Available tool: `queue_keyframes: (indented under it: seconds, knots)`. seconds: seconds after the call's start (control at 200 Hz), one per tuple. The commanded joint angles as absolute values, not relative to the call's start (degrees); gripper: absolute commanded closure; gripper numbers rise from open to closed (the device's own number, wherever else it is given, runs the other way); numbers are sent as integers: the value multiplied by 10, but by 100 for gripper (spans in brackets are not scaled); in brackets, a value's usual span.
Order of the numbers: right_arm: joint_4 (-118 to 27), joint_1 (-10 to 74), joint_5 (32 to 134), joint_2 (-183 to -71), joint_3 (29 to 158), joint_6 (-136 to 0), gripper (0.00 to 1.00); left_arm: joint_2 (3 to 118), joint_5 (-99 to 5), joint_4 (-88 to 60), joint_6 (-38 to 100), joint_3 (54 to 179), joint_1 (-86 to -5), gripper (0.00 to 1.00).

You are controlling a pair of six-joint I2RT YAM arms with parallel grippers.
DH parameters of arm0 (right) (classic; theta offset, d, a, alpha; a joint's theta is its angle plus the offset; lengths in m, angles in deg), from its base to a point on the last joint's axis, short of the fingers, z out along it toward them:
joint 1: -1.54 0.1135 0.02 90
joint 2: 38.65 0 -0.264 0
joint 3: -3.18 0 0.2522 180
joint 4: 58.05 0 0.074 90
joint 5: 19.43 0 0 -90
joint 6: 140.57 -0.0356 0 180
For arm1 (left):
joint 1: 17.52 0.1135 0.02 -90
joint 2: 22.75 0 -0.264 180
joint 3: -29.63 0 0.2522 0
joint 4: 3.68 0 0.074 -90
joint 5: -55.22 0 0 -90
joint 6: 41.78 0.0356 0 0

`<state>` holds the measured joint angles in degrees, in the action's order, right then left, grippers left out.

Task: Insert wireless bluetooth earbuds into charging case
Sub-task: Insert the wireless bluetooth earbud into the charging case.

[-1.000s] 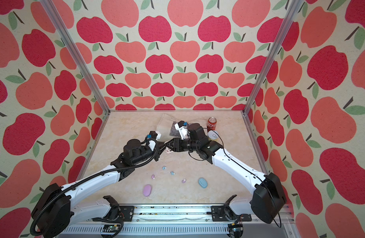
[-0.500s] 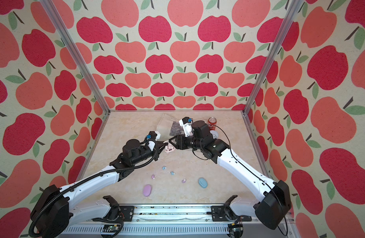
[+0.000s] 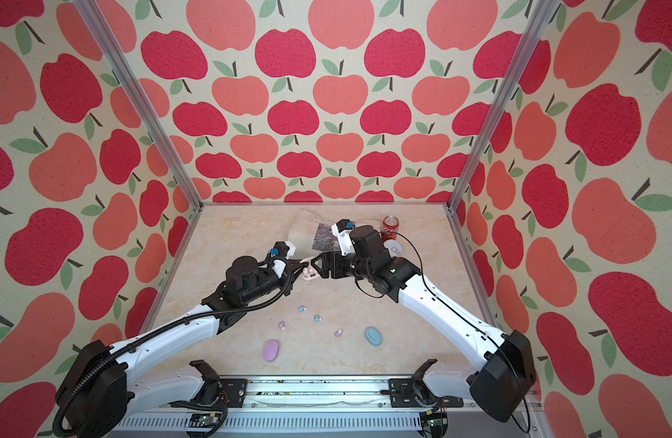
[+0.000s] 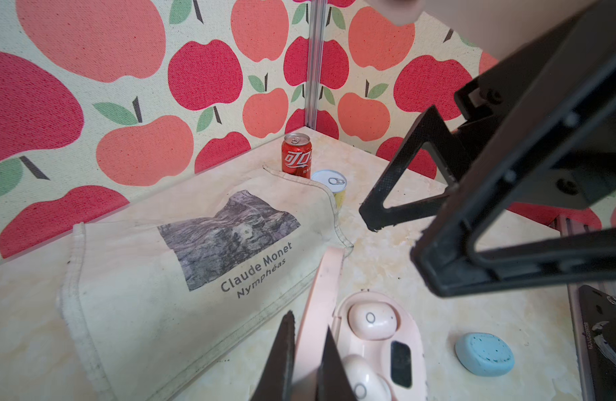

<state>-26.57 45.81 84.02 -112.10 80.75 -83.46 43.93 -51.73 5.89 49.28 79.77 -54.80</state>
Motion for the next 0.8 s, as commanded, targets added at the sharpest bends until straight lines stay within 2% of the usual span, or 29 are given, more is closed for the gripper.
queue_keyframes:
  seconds: [0.0,0.445,0.795]
  knots:
    - [-293,465,847,-1130,800,-850,14,437,-513,59,503,819,-549,100]
    - [-314,487,852,-1159,785,-867,8,440,-515,63,504,822,-548,100]
    - [-329,487,849,-1180,780,-877,8,436,-514,59,506,822,-546,100]
